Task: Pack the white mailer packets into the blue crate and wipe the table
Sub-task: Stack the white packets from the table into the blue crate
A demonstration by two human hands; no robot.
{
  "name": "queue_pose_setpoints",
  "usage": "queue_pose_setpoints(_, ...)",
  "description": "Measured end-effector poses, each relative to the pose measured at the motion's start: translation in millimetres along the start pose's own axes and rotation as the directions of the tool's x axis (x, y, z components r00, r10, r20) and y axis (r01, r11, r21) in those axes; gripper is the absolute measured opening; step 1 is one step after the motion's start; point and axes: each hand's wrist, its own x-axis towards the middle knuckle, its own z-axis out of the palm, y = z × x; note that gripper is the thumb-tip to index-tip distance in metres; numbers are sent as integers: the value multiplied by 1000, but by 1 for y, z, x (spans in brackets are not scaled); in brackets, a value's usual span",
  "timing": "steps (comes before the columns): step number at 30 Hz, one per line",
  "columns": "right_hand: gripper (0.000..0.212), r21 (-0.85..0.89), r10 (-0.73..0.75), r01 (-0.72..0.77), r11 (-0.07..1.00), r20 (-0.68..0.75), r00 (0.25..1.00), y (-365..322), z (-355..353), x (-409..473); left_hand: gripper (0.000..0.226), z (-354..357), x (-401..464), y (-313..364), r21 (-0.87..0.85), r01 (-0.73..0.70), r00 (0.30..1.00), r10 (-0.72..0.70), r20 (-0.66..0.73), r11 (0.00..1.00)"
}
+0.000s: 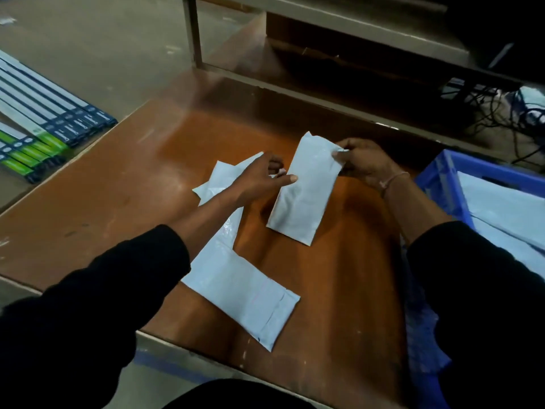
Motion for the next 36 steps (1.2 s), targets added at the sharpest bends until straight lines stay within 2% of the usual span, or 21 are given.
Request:
queue_pose_setpoints(3, 14, -10, -64, 64, 998, 24, 998, -17, 3, -5, 59, 4, 0, 16, -84, -17, 995, 25, 99, 996)
queue_pose_setpoints(6, 12, 61, -48, 51, 997, -42, 998, -21, 15, -2, 46, 0, 0, 12, -222, -11, 993, 37, 110, 975)
queue_pose_setpoints(9, 5, 135, 23, -15, 991, -53, 998, -14, 37, 0, 44, -18, -4, -1, -363, 33, 999, -35, 1, 931)
queue_pose_setpoints(11, 19, 136, 105, -100, 986, -30, 994, -4, 58, 0, 35, -37, -11, -12, -394, 46, 990, -93, -102, 918)
queue_pose_setpoints(13, 24, 129, 185, -188, 974, 37, 982, 4, 86, -5, 26, -58, -21, -26, -408, 68, 968, -160, -194, 910)
queue_pose_setpoints(15, 25, 63, 230, -234, 970, 69, 971, 16, 117, -6, 28, -79, -34, -44, -411, 95, 935, -223, -275, 907)
queue_pose_setpoints(17, 29, -36, 223, -220, 975, 77, 972, 25, 150, -11, 37, -97, -48, -62, -390, 118, 895, -268, -357, 913)
queue_pose_setpoints(18, 36, -69, 204, -199, 978, 73, 976, 28, 165, -14, 42, -105, -55, -70, -381, 121, 880, -276, -387, 917)
queue_pose_setpoints(19, 53, -98, 189, -181, 979, 75, 979, 29, 179, -18, 45, -112, -61, -79, -366, 126, 869, -281, -408, 922)
queue_pose_setpoints(21, 113, -179, 176, -161, 971, 73, 982, 30, 204, -26, 51, -122, -70, -93, -327, 154, 856, -291, -426, 933)
queue_pose_setpoints(22, 132, -226, 185, -169, 959, 51, 981, 29, 215, -33, 52, -126, -74, -98, -319, 173, 853, -304, -425, 932)
queue_pose_setpoints(23, 137, -258, 182, -168, 951, 30, 983, 28, 223, -35, 53, -128, -77, -101, -320, 189, 850, -318, -420, 928)
queue_pose_setpoints(24, 133, -274, 191, -180, 945, 13, 981, 26, 228, -34, 52, -130, -80, -103, -319, 196, 851, -323, -414, 927)
queue_pose_setpoints(28, 94, -251, 197, -221, 942, -119, 973, 22, 220, -41, 49, -129, -91, -102, -318, 193, 857, -317, -406, 928)
queue_pose_setpoints(30, 73, -285, 97, -130, 950, -127, 987, 21, 201, -58, 49, -126, -92, -100, -346, 178, 860, -316, -400, 921)
queue_pose_setpoints(32, 34, -319, -53, 39, 947, -34, 998, 16, 176, -76, 48, -122, -91, -96, -368, 159, 870, -307, -387, 916)
queue_pose_setpoints(33, 23, -273, -92, 49, 961, -146, 985, 9, 163, -73, 49, -118, -90, -91, -381, 153, 875, -304, -376, 912)
queue_pose_setpoints(35, 29, -168, -117, 49, 985, -423, 899, -2, 142, -47, 53, -108, -85, -82, -436, 147, 879, -319, -355, 888)
queue_pose_setpoints(36, 33, -176, -134, 57, 983, -465, 875, -8, 130, -41, 53, -102, -83, -75, -472, 152, 876, -340, -341, 868)
